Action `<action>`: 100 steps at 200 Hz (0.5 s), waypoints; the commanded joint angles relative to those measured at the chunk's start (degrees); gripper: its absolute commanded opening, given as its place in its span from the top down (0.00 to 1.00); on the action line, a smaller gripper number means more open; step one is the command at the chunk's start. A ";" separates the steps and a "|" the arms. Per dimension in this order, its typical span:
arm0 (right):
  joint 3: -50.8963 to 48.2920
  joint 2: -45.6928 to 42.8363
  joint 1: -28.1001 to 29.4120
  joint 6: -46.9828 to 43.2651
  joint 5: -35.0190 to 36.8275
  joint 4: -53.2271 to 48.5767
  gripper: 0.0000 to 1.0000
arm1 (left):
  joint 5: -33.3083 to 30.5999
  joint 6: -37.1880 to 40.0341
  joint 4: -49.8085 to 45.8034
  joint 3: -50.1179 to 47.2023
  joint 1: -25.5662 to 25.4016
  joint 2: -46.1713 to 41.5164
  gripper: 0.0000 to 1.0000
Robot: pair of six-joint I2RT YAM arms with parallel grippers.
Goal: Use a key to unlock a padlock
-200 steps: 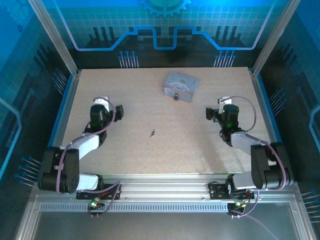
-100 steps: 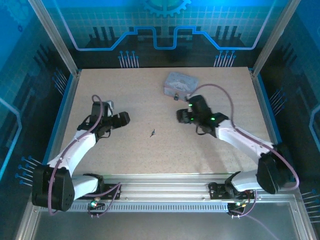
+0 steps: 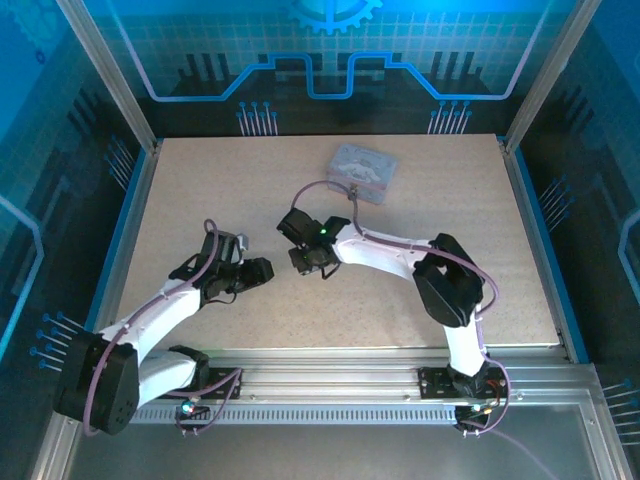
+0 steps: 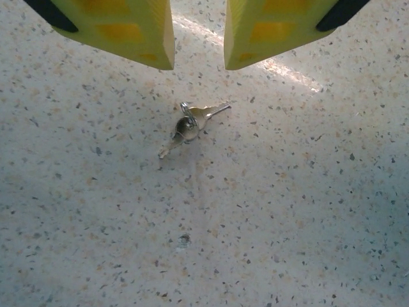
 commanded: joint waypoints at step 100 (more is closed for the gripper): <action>21.03 15.87 -1.68 7.32 -0.90 -19.80 0.71 | 0.86 0.60 0.48 -1.52 -0.39 -0.09 0.42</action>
